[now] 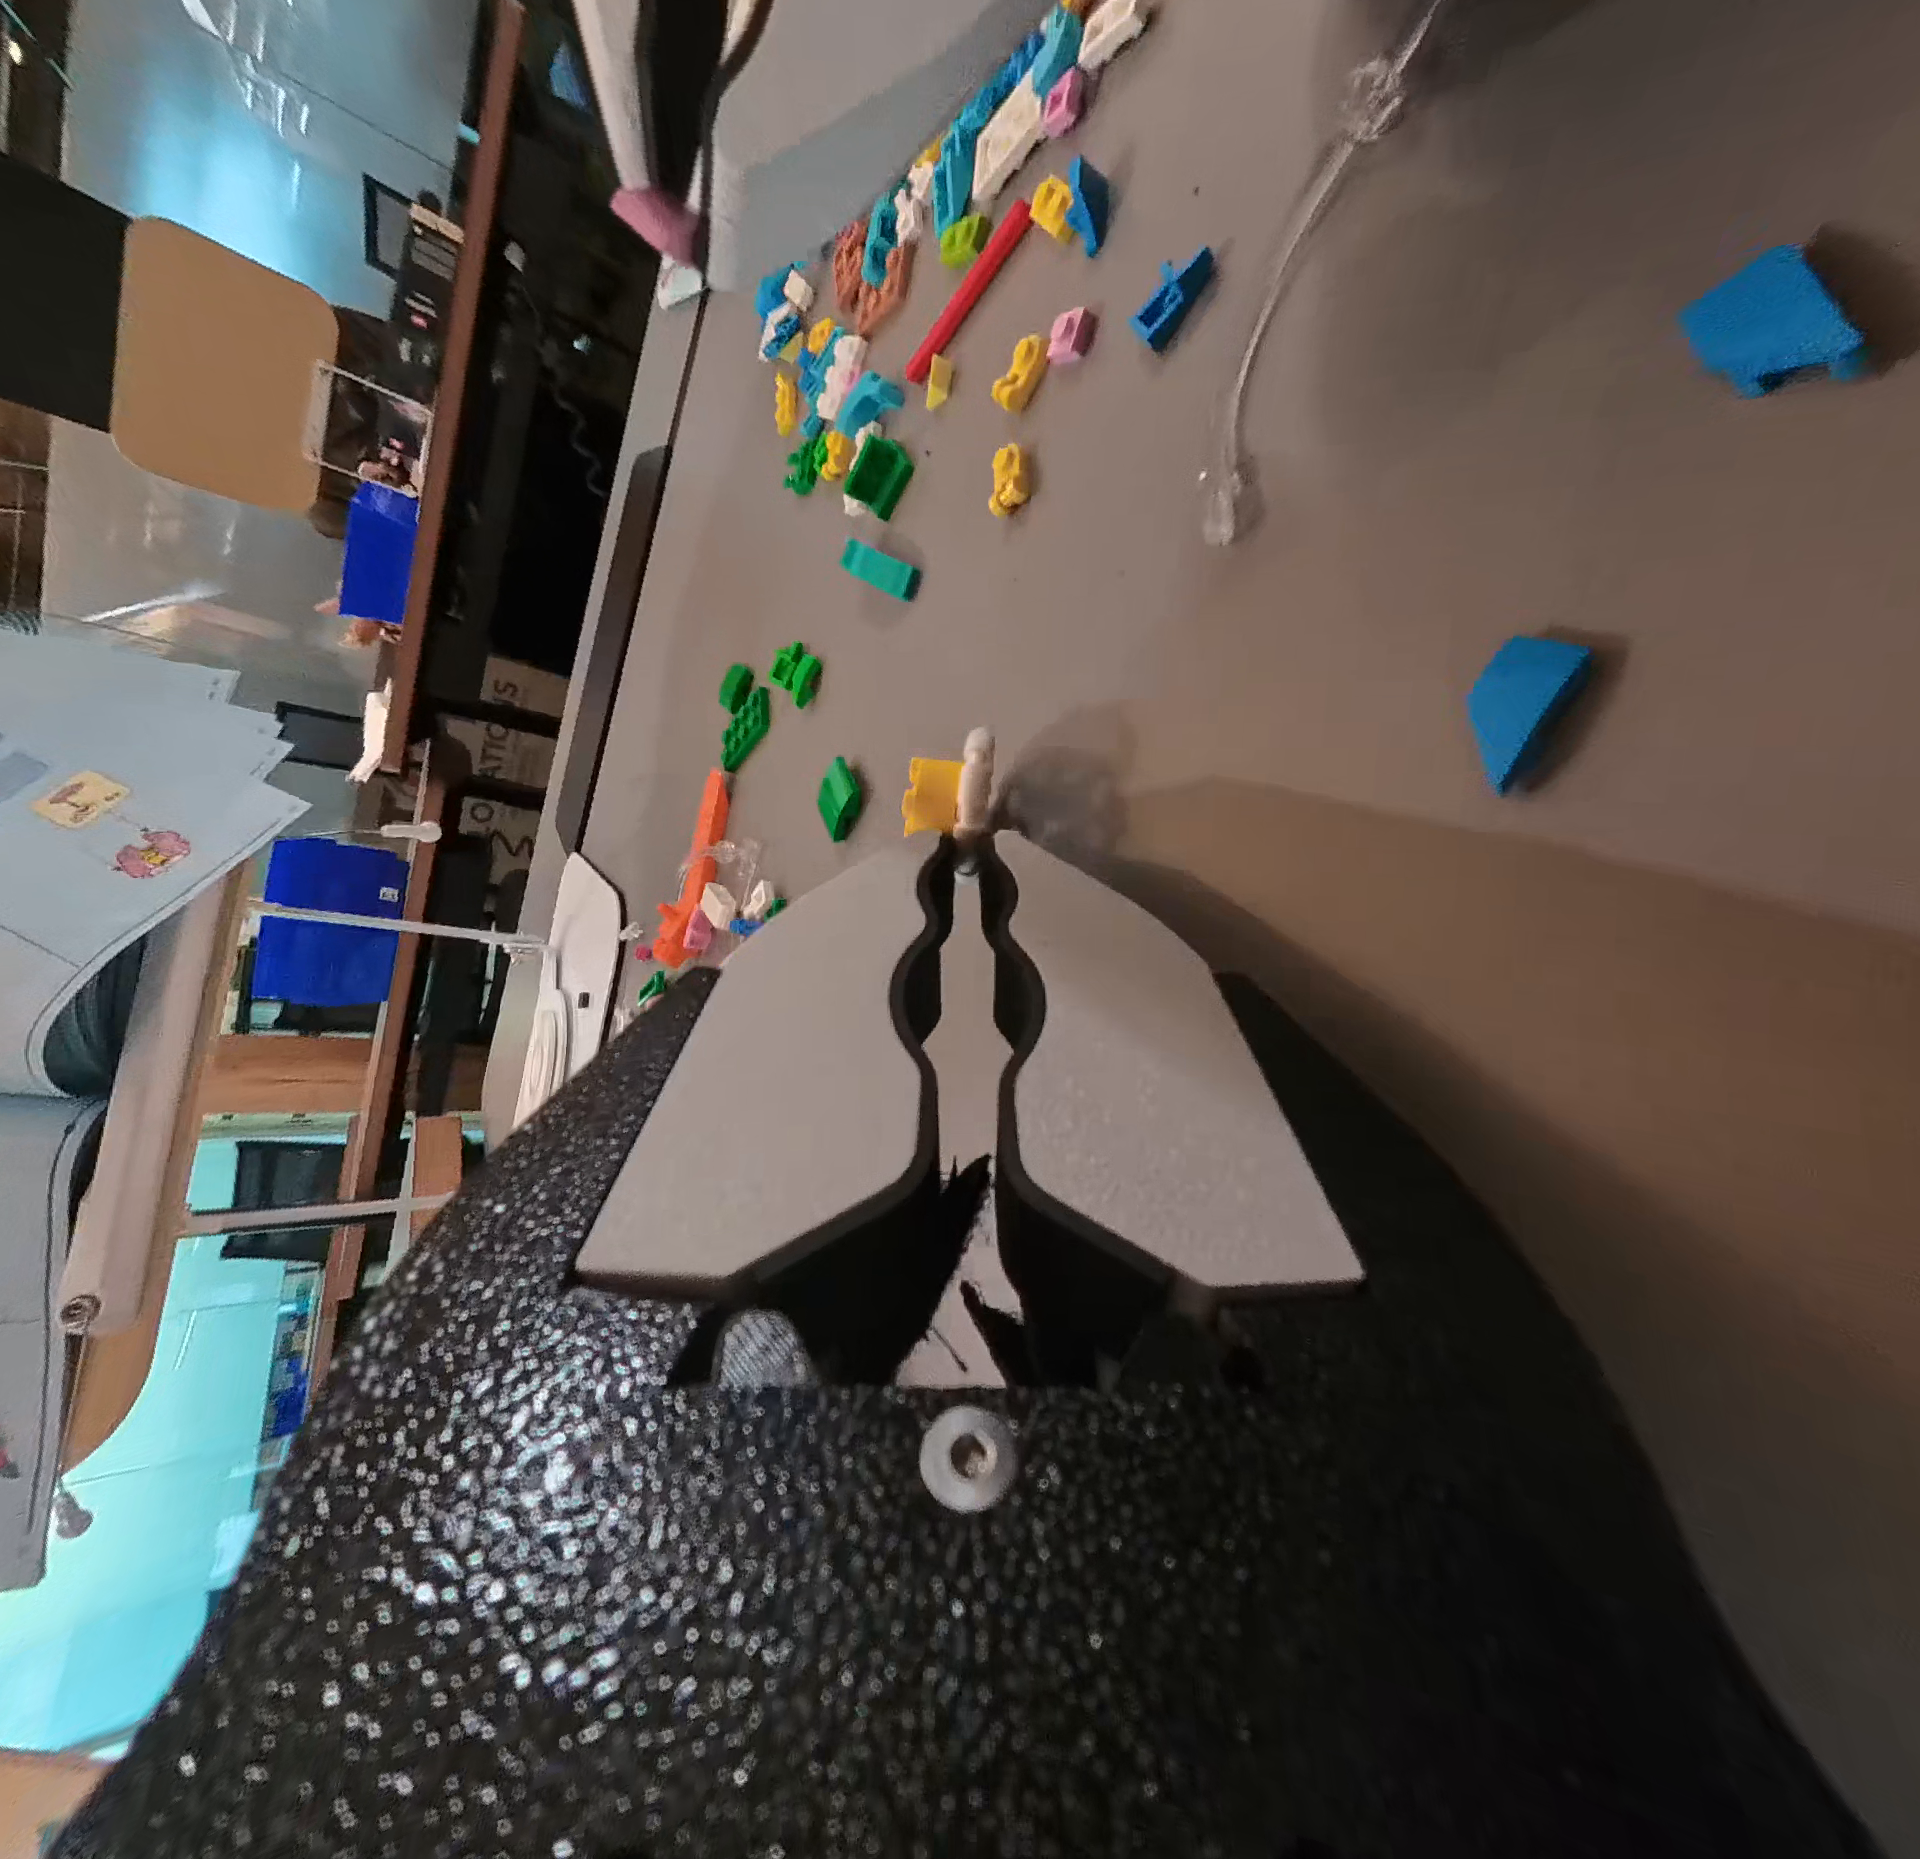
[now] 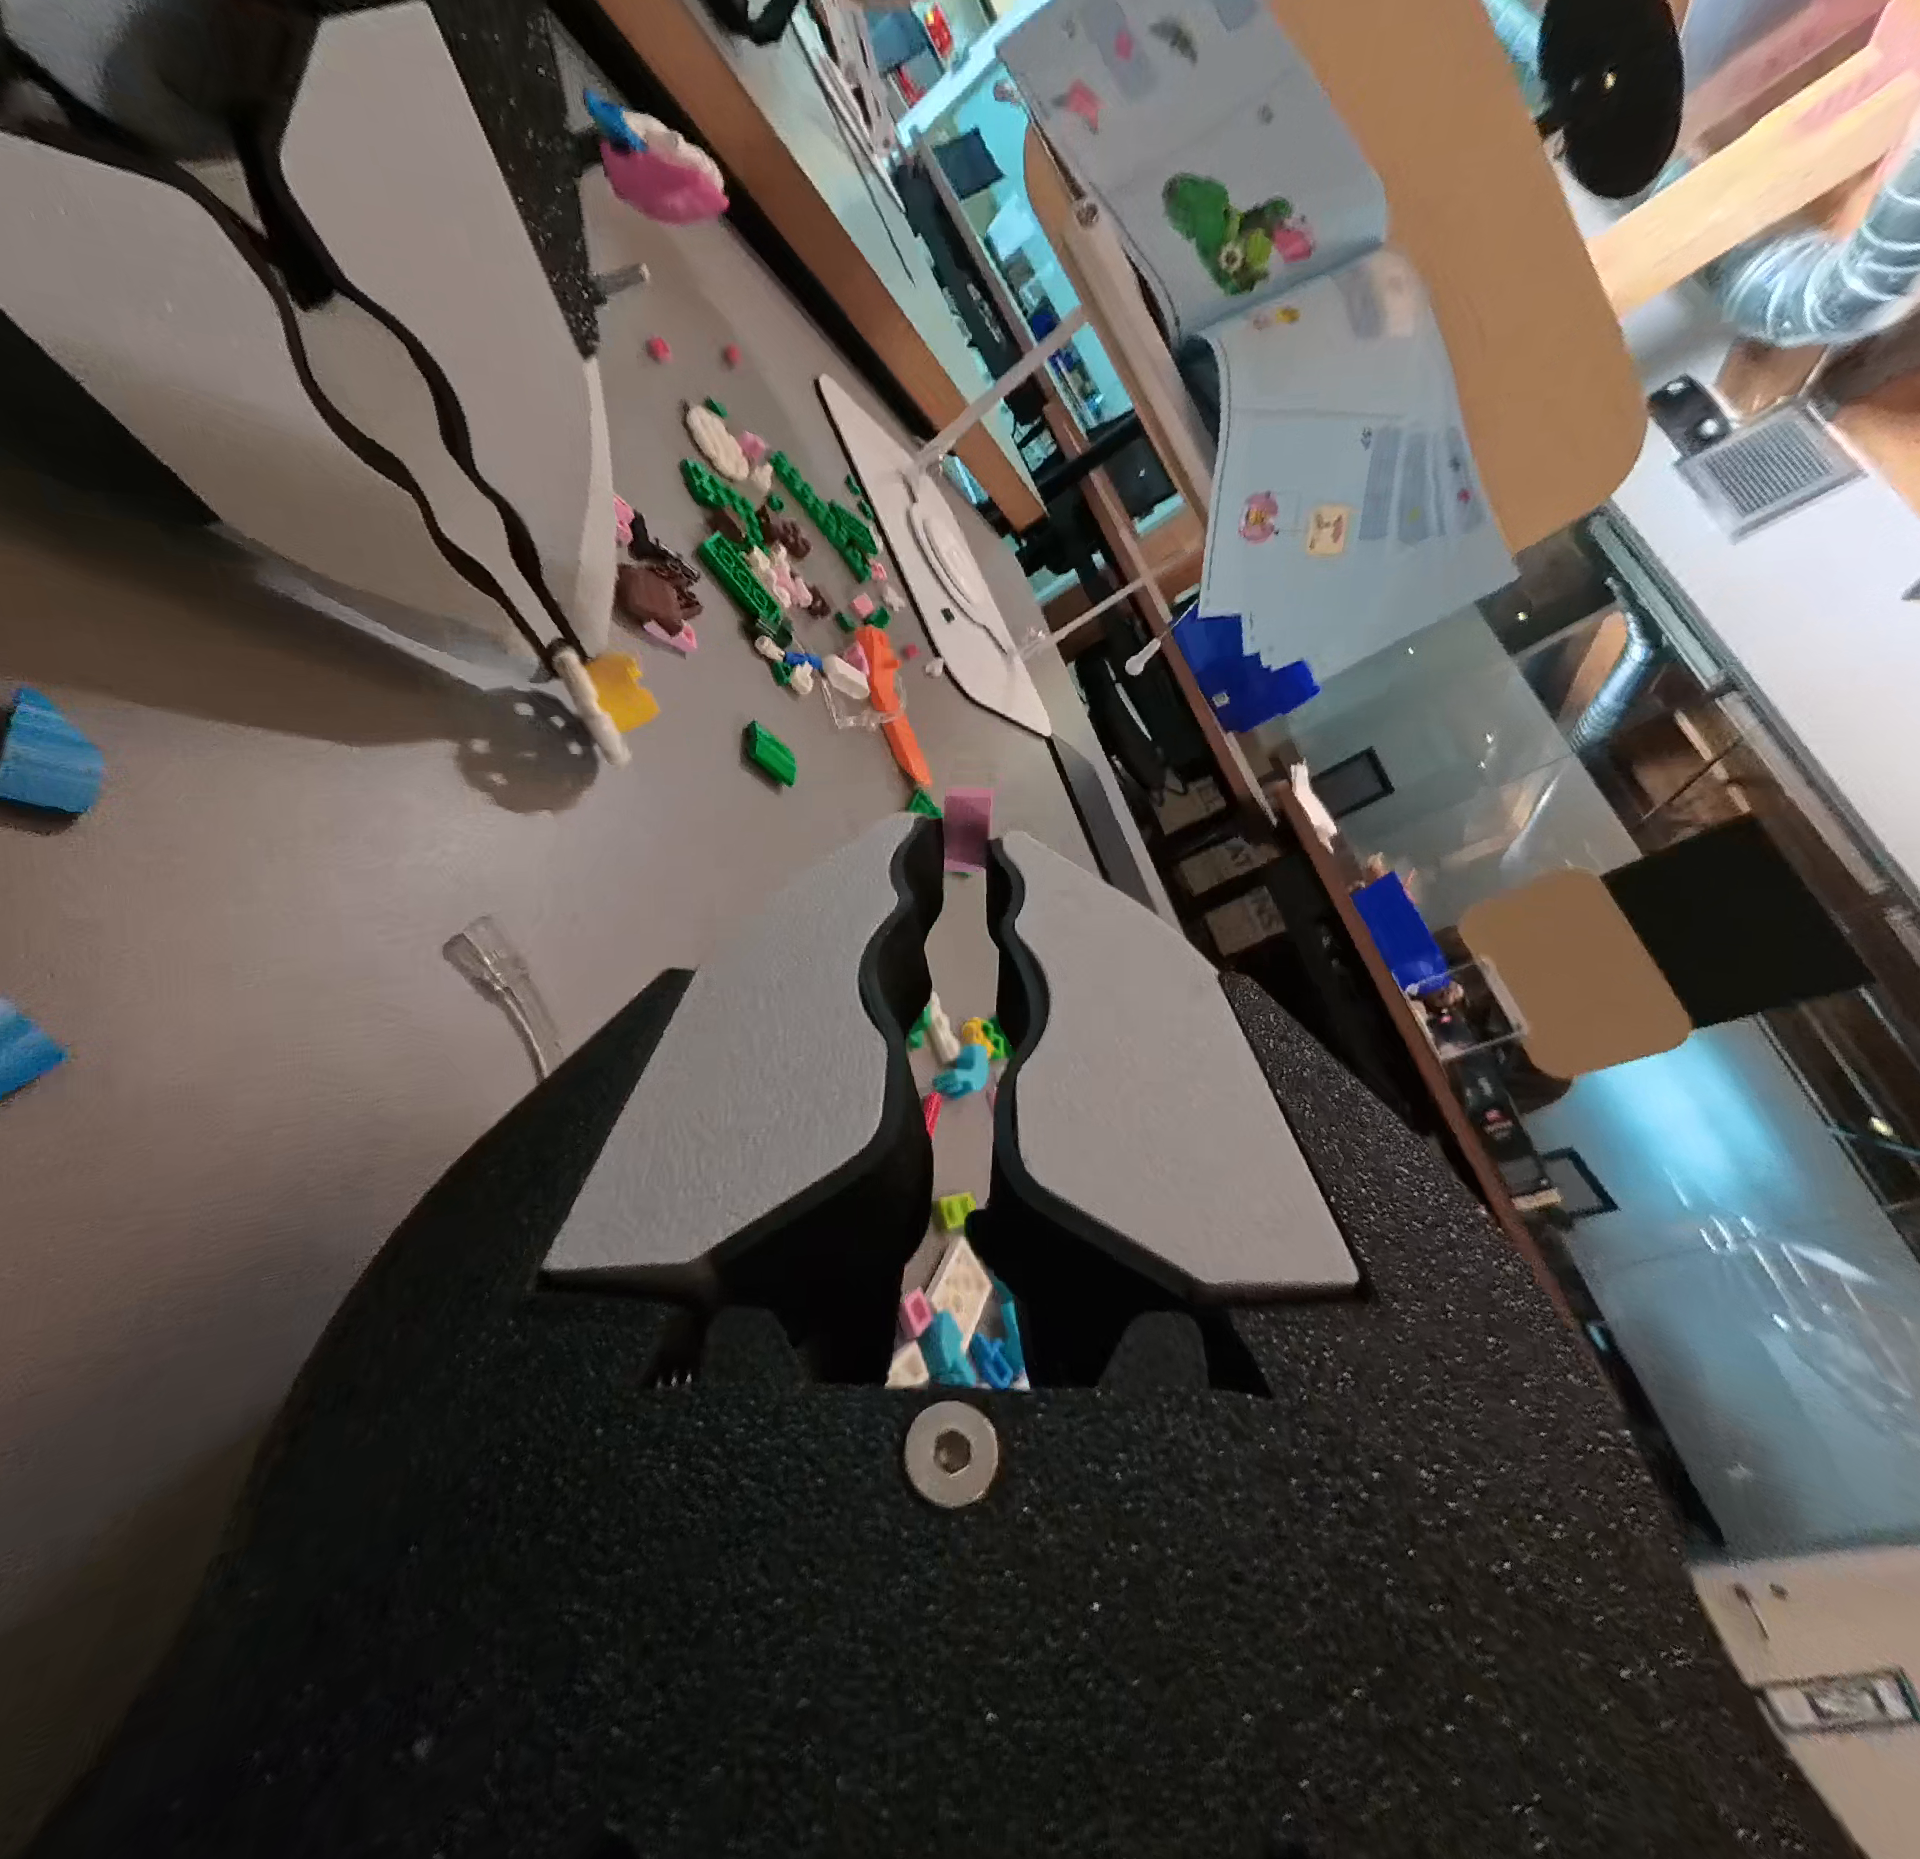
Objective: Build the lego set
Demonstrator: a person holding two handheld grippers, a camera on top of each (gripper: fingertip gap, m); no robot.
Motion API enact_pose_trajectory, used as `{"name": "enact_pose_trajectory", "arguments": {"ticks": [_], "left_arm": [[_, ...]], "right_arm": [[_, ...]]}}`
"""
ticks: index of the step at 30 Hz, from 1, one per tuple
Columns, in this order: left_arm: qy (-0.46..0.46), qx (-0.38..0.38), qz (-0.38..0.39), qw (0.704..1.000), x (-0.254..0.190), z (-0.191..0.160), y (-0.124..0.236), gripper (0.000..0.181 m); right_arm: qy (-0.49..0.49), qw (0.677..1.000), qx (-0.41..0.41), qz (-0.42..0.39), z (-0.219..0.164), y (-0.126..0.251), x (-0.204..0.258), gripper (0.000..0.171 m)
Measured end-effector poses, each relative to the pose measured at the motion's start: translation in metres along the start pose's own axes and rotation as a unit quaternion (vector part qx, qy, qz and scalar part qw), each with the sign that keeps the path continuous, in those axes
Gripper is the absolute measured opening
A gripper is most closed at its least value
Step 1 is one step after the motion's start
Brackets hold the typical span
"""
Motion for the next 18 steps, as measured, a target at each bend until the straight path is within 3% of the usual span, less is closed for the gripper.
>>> {"name": "enact_pose_trajectory", "arguments": {"ticks": [10,18], "left_arm": [[-0.118,0.027,0.054,0.991,-0.0063,0.006,-0.0003,0.004],[-0.126,0.015,0.071,0.989,-0.0058,0.0056,0.0002,0.004]], "right_arm": [[0.005,1.0,0.011,-0.003,-0.0002,-0.0003,-0.0013,0.007],[0.011,1.0,0.008,-0.003,0.0011,0.0003,-0.0012,0.007]]}}
Point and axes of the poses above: each gripper's, where its closed fingertips meet, y back along the fingers, z out of its top, x = y × z across the jaws, the point moved 9 cm from there along y, back along the fingers, and after that the axes turned 3 degrees about y, right-handed, at the moved point
